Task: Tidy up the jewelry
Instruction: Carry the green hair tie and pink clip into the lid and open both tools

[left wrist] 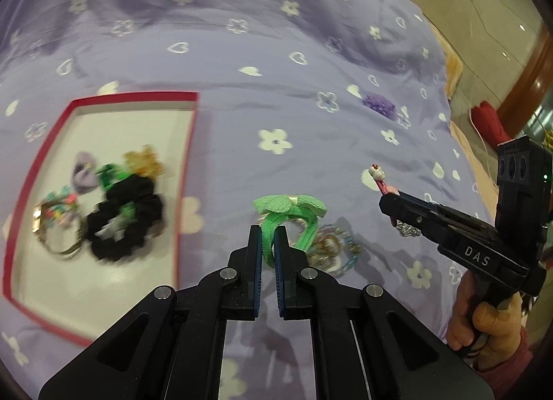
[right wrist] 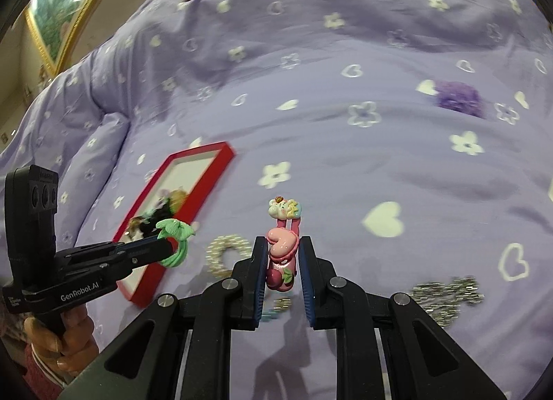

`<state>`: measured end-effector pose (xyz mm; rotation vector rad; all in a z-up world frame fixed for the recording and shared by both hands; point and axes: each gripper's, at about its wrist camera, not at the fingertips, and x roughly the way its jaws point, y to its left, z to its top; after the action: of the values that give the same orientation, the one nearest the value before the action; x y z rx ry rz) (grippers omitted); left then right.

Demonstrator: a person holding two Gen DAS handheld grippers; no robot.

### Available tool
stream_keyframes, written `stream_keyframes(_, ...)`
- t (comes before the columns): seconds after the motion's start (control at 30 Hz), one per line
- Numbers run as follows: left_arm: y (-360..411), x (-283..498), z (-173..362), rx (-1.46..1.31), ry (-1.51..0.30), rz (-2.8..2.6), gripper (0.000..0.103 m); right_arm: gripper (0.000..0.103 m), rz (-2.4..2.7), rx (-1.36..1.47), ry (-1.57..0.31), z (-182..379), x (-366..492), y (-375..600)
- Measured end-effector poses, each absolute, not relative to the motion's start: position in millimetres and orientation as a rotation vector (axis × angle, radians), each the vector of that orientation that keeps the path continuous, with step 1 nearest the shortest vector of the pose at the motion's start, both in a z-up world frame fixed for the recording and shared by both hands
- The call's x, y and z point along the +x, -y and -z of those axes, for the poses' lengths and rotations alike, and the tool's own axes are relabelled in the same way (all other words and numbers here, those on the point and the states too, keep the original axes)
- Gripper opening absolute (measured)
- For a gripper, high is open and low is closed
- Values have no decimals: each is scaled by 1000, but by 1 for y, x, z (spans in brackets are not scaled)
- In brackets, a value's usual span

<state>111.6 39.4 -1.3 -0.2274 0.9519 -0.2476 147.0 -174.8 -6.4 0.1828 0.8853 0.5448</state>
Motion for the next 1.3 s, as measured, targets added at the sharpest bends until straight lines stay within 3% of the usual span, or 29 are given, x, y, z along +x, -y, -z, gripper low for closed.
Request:
stream_keyframes(0.73, -179, 56, 16, -374, -927, -20, 6, 18, -821, 96, -922, 1, 124, 31)
stream_keyframes(1.3, -220, 64, 51, -376, -1012, -100, 6, 18, -887, -1, -1001, 24, 126, -35)
